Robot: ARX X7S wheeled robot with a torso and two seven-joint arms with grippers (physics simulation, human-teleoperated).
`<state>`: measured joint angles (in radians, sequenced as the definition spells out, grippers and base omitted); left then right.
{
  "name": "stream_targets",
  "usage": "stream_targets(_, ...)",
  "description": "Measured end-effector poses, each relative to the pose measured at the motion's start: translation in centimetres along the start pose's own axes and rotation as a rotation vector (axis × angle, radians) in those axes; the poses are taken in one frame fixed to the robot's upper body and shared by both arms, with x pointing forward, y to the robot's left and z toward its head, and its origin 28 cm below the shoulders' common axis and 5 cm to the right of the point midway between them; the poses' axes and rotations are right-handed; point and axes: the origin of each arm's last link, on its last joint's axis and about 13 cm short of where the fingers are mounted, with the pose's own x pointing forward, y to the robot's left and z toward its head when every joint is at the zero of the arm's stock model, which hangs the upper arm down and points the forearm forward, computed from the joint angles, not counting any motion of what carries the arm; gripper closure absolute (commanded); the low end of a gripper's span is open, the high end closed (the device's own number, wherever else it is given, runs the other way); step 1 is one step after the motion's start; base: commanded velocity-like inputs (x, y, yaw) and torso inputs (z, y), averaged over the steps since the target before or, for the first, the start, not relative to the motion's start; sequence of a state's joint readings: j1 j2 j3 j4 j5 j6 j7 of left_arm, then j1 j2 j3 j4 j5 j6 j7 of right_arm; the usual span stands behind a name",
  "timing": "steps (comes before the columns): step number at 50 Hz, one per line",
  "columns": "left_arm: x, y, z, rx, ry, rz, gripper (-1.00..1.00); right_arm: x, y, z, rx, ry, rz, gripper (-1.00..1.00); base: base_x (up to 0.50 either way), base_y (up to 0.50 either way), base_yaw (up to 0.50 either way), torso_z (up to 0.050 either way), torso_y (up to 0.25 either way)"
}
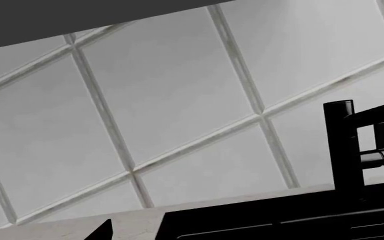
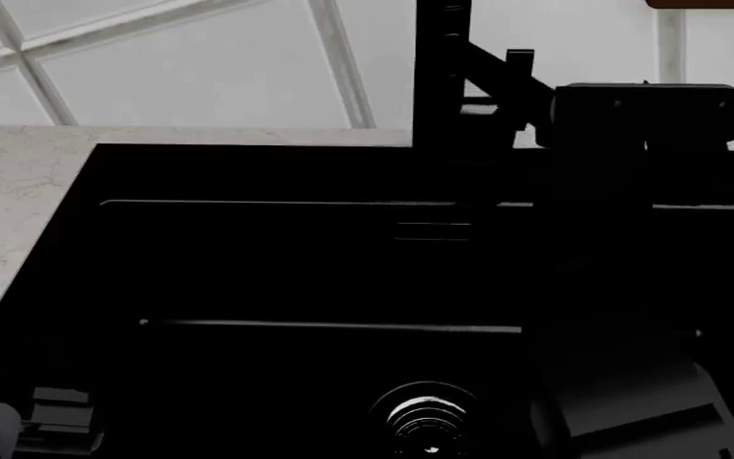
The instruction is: Turn the sink spout to the right.
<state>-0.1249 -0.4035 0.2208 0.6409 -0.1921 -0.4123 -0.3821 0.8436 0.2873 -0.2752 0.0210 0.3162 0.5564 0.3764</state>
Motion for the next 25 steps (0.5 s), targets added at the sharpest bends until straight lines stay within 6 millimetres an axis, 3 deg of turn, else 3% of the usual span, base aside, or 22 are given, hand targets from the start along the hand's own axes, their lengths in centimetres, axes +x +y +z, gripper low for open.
stream_targets(25, 0.0, 0.0, 0.0, 0.01, -0.004, -0.004, -1.0, 0.9, -1.1, -1.0, -0.023, 0.024, -0.057, -1.0, 0.0, 0.0, 0.0, 0.0, 0.0)
